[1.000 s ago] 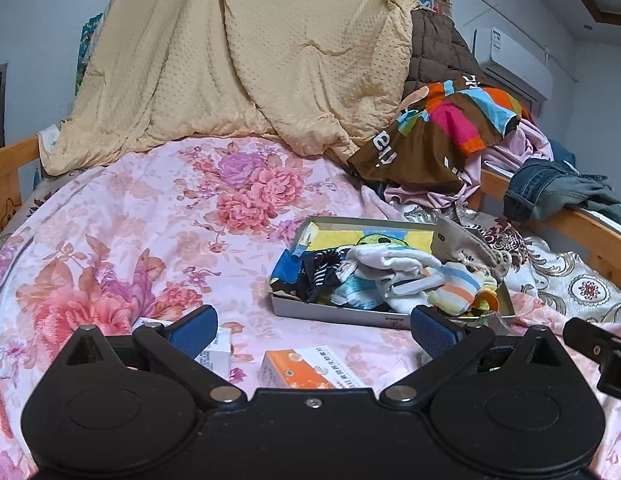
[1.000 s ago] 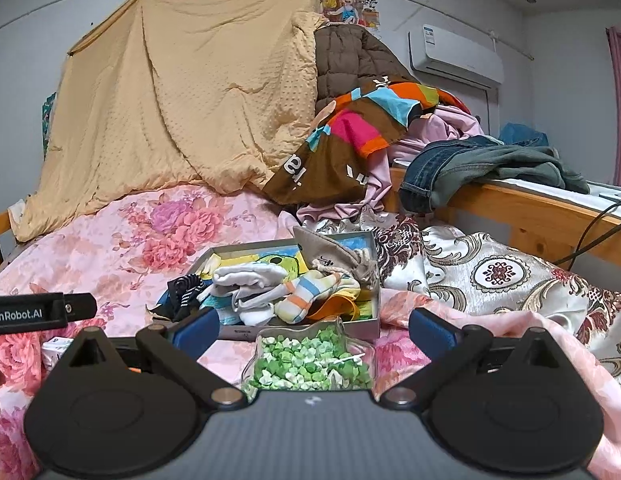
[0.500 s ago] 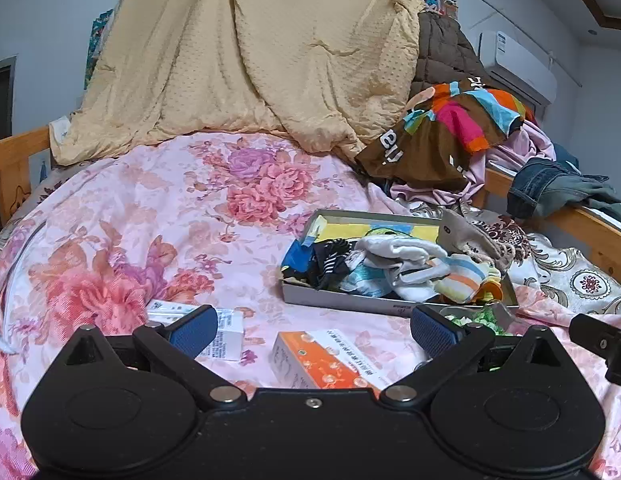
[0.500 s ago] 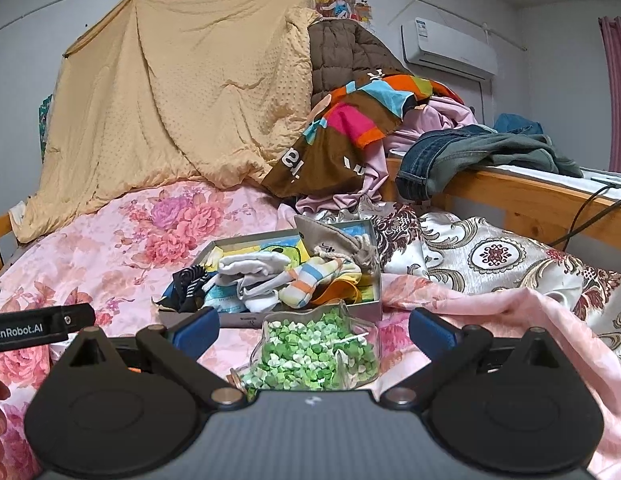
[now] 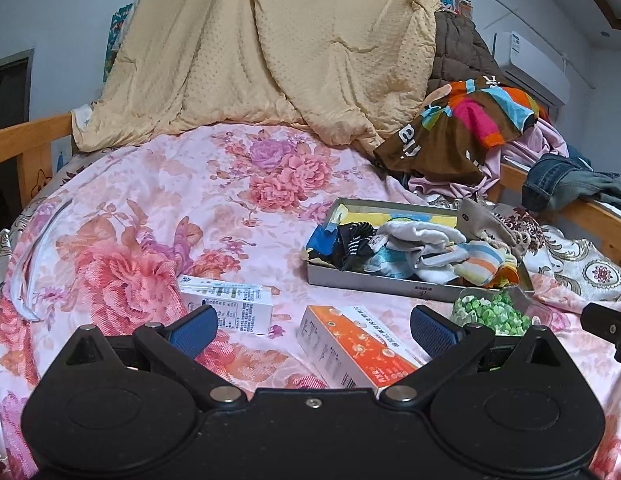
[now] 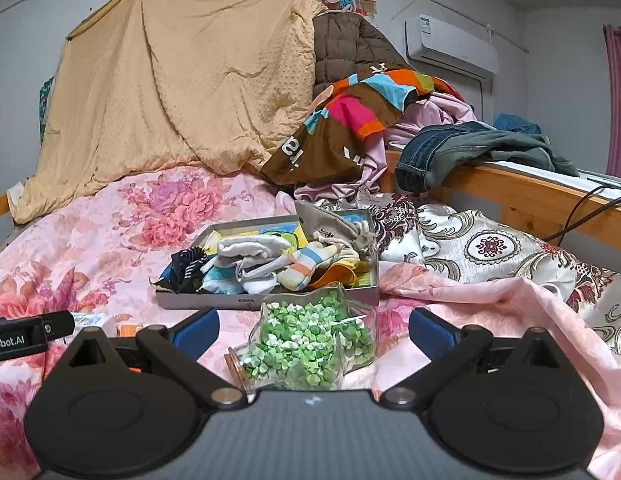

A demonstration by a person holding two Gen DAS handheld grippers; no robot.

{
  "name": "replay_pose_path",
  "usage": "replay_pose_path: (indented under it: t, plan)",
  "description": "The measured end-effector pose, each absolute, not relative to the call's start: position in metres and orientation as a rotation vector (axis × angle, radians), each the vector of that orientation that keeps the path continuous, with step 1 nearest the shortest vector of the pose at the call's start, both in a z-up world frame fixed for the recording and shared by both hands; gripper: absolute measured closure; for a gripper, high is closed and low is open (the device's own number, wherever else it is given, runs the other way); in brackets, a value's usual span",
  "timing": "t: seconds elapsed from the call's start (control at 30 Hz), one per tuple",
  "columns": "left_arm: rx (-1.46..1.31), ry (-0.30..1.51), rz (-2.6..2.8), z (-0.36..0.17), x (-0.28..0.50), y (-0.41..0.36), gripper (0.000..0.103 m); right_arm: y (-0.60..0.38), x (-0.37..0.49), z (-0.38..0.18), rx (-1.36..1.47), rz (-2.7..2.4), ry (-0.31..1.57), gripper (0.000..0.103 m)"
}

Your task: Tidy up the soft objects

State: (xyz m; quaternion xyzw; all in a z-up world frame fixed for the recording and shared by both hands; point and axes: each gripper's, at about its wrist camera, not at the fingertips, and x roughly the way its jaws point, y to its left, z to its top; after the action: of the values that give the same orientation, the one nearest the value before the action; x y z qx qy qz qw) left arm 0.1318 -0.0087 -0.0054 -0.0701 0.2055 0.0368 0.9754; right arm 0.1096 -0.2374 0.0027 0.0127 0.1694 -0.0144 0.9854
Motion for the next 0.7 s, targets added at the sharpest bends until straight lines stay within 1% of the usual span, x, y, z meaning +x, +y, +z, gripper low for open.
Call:
replay_pose_path:
  t: [0.3,0.7]
  plan:
    - [-0.114,0.44,0.088,-0.011,0.124,-0.009,0.001,-0.233,0.106,-0.001,0.013,-0.021,0.355,0.0]
    - [-0.06,0.423,0.079,-0.014,0.113,-0.017,0.001,-0.234,0.104,-0.006,0.024,-0.011,0.381,0.0]
